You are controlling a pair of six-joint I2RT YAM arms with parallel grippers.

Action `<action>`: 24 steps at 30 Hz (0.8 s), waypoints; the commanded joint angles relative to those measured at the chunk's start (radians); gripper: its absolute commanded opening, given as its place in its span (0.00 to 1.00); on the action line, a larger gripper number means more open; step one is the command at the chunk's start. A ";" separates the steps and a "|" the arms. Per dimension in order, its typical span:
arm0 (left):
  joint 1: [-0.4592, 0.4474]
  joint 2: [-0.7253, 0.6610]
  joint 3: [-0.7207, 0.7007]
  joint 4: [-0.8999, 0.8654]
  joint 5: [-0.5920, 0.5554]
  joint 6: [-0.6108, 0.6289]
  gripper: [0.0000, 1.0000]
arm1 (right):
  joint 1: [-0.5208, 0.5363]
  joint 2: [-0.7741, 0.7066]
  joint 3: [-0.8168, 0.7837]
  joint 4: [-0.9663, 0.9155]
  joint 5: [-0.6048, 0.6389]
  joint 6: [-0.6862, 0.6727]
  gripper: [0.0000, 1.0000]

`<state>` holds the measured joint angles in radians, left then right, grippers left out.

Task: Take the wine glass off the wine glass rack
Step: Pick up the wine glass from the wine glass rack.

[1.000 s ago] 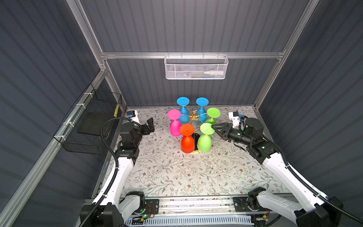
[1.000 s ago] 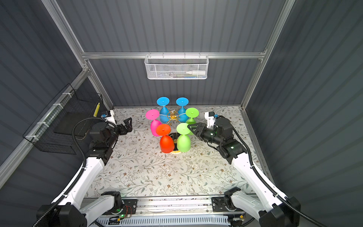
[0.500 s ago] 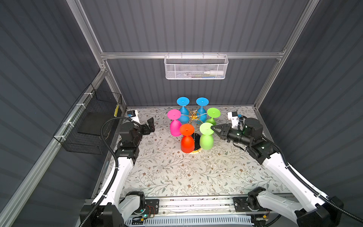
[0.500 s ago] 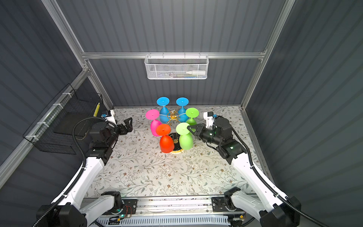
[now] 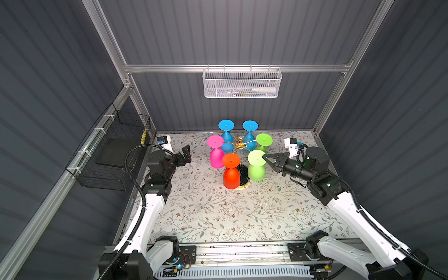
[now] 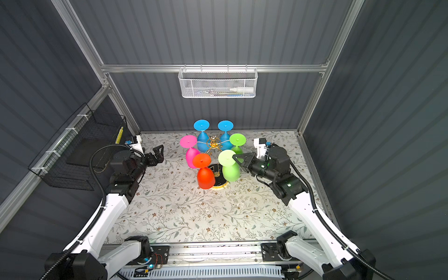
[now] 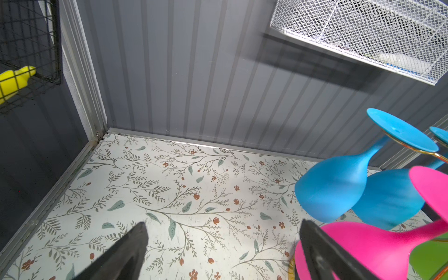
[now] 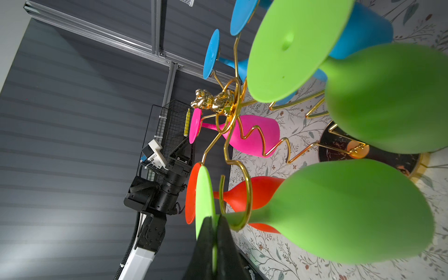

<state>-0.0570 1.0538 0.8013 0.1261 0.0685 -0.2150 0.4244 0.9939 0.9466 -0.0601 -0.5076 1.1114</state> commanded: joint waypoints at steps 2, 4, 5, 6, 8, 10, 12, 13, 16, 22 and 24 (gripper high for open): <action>0.006 -0.005 0.033 -0.016 0.023 -0.004 0.99 | 0.005 -0.024 0.028 0.042 -0.016 0.035 0.00; 0.006 -0.006 0.033 -0.015 0.026 -0.005 0.99 | 0.005 -0.022 0.036 0.037 -0.011 0.033 0.00; 0.006 -0.006 0.033 -0.016 0.029 -0.007 0.99 | 0.005 -0.019 0.039 0.036 -0.009 0.032 0.00; 0.006 -0.006 0.033 -0.016 0.030 -0.007 0.99 | 0.005 -0.016 0.040 0.036 -0.007 0.034 0.00; 0.006 -0.006 0.033 -0.017 0.030 -0.007 0.99 | 0.005 -0.011 0.039 0.037 -0.002 0.037 0.00; 0.007 -0.006 0.033 -0.017 0.030 -0.007 0.99 | 0.005 -0.006 0.041 0.040 0.003 0.039 0.00; 0.006 -0.006 0.035 -0.017 0.031 -0.006 0.99 | 0.006 0.002 0.048 0.042 0.002 0.040 0.00; 0.006 -0.006 0.035 -0.017 0.032 -0.007 0.99 | 0.007 0.008 0.053 0.042 -0.002 0.040 0.00; 0.006 -0.006 0.035 -0.019 0.033 -0.007 0.99 | 0.013 0.021 0.065 0.042 -0.001 0.040 0.00; 0.006 -0.009 0.038 -0.020 0.035 -0.007 0.99 | 0.024 0.053 0.091 0.044 0.015 0.041 0.00; 0.006 -0.010 0.038 -0.020 0.034 -0.007 0.99 | 0.034 0.065 0.102 0.041 0.021 0.039 0.00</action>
<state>-0.0570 1.0538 0.8032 0.1234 0.0834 -0.2153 0.4458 1.0500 1.0107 -0.0444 -0.4965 1.1488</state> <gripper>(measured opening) 0.994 0.056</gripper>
